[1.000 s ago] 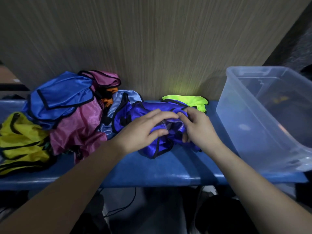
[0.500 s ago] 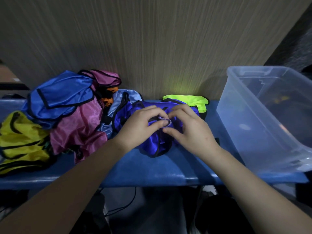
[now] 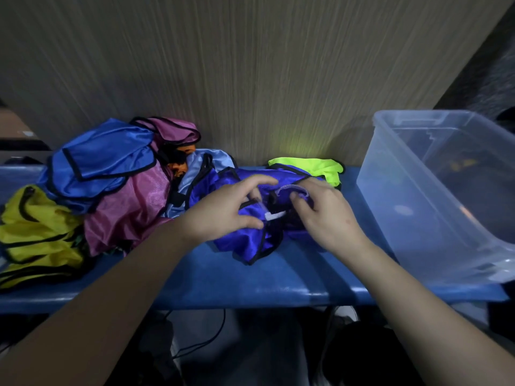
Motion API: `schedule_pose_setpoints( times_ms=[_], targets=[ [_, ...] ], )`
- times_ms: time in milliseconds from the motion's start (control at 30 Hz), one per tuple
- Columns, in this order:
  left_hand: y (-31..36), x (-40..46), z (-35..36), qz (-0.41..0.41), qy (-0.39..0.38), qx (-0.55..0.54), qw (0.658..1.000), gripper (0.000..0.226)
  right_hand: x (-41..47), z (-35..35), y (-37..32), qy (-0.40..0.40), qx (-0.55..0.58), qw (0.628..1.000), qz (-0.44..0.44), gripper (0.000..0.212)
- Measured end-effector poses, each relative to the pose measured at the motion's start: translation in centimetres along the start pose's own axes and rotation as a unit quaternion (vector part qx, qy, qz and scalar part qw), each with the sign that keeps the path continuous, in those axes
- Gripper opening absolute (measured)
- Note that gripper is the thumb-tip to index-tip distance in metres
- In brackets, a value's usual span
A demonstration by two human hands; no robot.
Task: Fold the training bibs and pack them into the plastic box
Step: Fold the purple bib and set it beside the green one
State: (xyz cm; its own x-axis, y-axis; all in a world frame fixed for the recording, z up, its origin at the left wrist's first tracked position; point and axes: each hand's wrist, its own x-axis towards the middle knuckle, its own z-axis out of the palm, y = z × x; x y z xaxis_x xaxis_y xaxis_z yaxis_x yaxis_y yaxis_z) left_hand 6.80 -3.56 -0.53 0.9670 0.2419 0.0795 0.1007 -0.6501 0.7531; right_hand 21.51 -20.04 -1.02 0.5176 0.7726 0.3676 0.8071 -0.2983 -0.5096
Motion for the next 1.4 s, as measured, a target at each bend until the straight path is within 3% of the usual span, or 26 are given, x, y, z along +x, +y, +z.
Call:
schedule_pose_setpoints(
  times_ms=[67, 100, 200, 333, 467, 600, 733, 833, 933, 967, 1033, 1133, 1233, 1333, 1400],
  targets=[
    [-1.0, 0.2, -0.6, -0.031, 0.002, 0.105, 0.994, 0.074, 0.4, 0.0, 0.9, 0.025, -0.039, 0.999, -0.01, 0.027],
    [-1.6, 0.3, -0.7, -0.045, 0.01, 0.155, 0.987, 0.065, 0.6, 0.1, 1.5, 0.021, -0.055, 0.998, -0.004, 0.027],
    [-3.3, 0.6, -0.6, -0.045, 0.066, 0.229, 0.97, 0.021, 1.1, 0.2, 3.4, -0.051, -0.068, 0.996, 0.03, 0.022],
    [-5.5, 1.3, -0.2, 0.025, 0.159, 0.283, 0.946, 0.016, 1.7, 1.0, 4.9, -0.161, 0.009, 0.987, 0.002, 0.018],
    [-5.9, 1.5, 0.2, -0.057, 0.016, 0.197, 0.979, 0.007, 1.9, 2.1, 5.1, -0.242, 0.046, 0.969, -0.003, 0.018],
    [-5.2, 1.6, -0.1, -0.07, 0.001, 0.168, 0.983, 0.007, 2.2, 2.0, 4.6, -0.25, 0.07, 0.966, 0.004, 0.013],
    [-3.9, 0.8, -1.1, -0.097, -0.081, 0.111, 0.986, 0.006, 2.4, 0.6, 3.8, -0.29, 0.104, 0.949, 0.059, 0.017],
    [-2.2, -0.2, -1.5, -0.1, -0.202, 0.018, 0.974, 0.011, 1.5, -0.8, 2.9, -0.42, 0.166, 0.882, 0.136, 0.016],
    [-0.6, -1.2, -1.4, -0.128, -0.341, -0.089, 0.927, 0.011, 0.5, -1.8, 1.9, -0.519, 0.203, 0.815, 0.159, 0.025],
    [-0.4, -1.3, -1.4, -0.126, -0.349, -0.107, 0.922, 0.013, 0.4, -1.8, 1.7, -0.522, 0.203, 0.814, 0.155, 0.03],
    [-0.5, -1.1, -1.3, -0.109, -0.297, -0.095, 0.944, 0.01, 0.7, -1.6, 1.6, -0.479, 0.19, 0.845, 0.142, 0.029],
    [-1.6, -0.4, -1.4, -0.096, -0.111, 0.013, 0.989, 0.007, 1.1, -1.1, 2.1, -0.362, 0.1, 0.924, 0.078, 0.026],
    [-2.8, -0.4, -1.5, -0.123, -0.036, 0.061, 0.99, 0.008, 1.2, -0.7, 2.8, -0.282, 0.045, 0.957, 0.046, 0.024],
    [-2.9, -0.3, -1.5, -0.136, -0.001, 0.112, 0.984, 0.013, 1.4, -0.5, 2.7, -0.201, 0.058, 0.977, 0.053, 0.022],
    [-2.8, -0.2, -1.9, -0.139, 0.081, 0.118, 0.98, 0.015, 1.7, -0.7, 2.4, -0.106, 0.09, 0.988, 0.071, 0.021]
  ],
)
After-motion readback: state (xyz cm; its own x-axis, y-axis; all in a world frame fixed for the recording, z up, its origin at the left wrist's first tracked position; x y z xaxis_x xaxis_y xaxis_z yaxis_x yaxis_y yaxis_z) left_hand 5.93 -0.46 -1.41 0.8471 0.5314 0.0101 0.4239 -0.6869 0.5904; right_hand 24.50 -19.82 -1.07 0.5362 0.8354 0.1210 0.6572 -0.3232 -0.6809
